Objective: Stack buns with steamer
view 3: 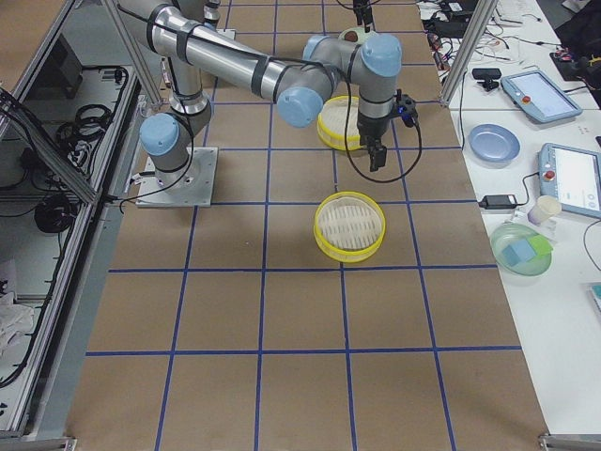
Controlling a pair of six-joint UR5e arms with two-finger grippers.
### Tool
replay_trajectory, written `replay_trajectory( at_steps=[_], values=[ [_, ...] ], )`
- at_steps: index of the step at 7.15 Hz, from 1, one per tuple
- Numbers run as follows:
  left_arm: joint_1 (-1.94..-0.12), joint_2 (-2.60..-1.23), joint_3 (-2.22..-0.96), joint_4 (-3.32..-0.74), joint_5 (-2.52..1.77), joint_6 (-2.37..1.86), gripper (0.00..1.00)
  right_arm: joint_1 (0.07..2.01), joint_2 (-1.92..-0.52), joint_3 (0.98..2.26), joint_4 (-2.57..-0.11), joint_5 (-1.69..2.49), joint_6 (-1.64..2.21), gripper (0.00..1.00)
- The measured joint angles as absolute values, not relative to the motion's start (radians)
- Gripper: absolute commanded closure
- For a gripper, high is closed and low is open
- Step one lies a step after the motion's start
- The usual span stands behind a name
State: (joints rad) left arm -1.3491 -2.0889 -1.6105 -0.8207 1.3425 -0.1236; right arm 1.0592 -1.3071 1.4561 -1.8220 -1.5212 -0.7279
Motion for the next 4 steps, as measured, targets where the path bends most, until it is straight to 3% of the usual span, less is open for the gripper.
replay_trajectory(
  at_steps=[1, 2, 3, 4],
  values=[
    [-1.353, -2.116, -1.609, -0.795, 1.312, -0.158, 0.1, 1.03, -1.246, 1.456, -1.895, -1.521, -0.794, 0.01],
    [-1.358, -2.142, -1.608, -0.782, 1.299, -0.173, 0.21, 1.003, -1.176, 1.456, -1.968, -1.518, -0.855, 0.03],
    [-1.361, -2.162, -1.607, -0.777, 1.295, -0.176, 0.5, 0.978, -1.108, 1.459, -2.033, -1.514, -0.918, 0.04],
    [-1.363, -2.175, -1.607, -0.776, 1.294, -0.173, 0.99, 0.955, -1.049, 1.465, -2.093, -1.507, -0.968, 0.04]
  ],
)
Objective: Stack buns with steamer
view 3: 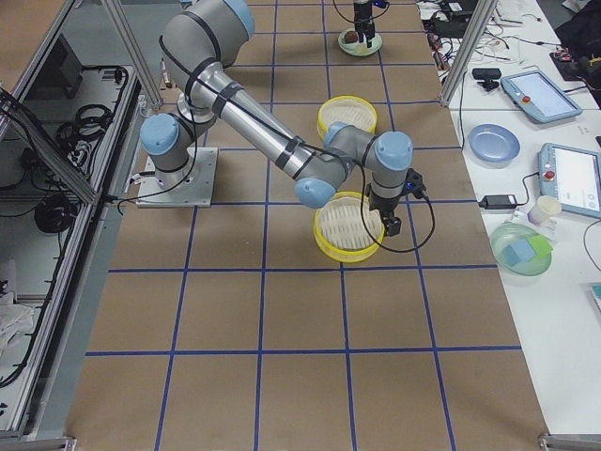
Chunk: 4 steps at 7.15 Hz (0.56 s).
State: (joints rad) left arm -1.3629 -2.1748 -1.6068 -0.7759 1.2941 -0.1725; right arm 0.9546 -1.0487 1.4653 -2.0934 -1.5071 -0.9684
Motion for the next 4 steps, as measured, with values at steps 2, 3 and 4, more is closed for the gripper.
replay_trajectory(
  at_steps=[2, 3, 4],
  values=[
    [-1.364, -2.181, -1.607, -0.78, 1.301, -0.151, 1.0, 0.933, -0.991, 1.472, -2.147, -1.503, -0.999, 0.35],
    [-1.364, -2.174, -1.607, -0.783, 1.308, -0.142, 1.0, 0.927, -0.976, 1.476, -2.159, -1.509, -1.008, 0.59],
    [-1.364, -2.158, -1.606, -0.787, 1.315, -0.135, 1.0, 0.92, -0.967, 1.481, -2.167, -1.516, -1.019, 0.61]
  ],
)
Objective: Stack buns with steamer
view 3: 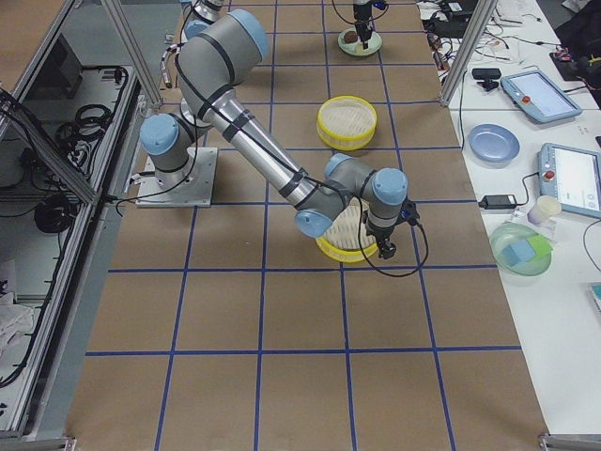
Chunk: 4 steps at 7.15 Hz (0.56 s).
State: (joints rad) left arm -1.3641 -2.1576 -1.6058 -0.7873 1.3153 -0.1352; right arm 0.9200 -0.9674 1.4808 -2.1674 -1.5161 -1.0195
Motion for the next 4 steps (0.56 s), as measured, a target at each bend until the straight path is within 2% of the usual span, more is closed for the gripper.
replay_trajectory(
  at_steps=[1, 2, 3, 4],
  values=[
    [-1.368, -2.134, -1.604, -0.797, 1.319, -0.134, 1.0, 0.914, -0.971, 1.486, -2.156, -1.521, -1.026, 0.84],
    [-1.38, -2.105, -1.599, -0.814, 1.319, -0.142, 1.0, 0.911, -0.98, 1.489, -2.133, -1.525, -1.029, 0.96],
    [-1.41, -2.075, -1.589, -0.829, 1.315, -0.187, 1.0, 0.91, -0.986, 1.492, -2.118, -1.526, -1.028, 1.0],
    [-1.461, -2.053, -1.576, -0.83, 1.312, -0.28, 1.0, 0.91, -0.987, 1.495, -2.111, -1.526, -1.024, 1.0]
  ],
)
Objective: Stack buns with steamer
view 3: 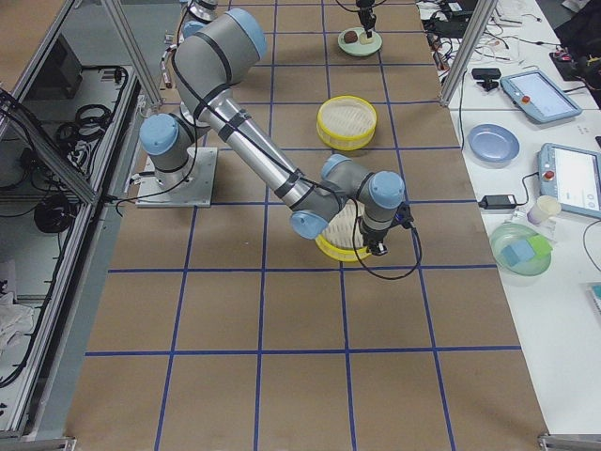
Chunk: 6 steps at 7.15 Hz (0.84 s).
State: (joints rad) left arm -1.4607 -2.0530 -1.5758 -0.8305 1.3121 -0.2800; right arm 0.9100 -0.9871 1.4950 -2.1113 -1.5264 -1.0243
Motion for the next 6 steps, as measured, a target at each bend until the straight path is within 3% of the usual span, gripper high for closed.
replay_trajectory(
  at_steps=[6],
  values=[
    [-1.778, -2.101, -1.532, -0.698, 1.152, -0.8, 1.0, 0.982, -1.167, 1.495, -1.958, -1.553, -0.886, 1.0]
  ],
)
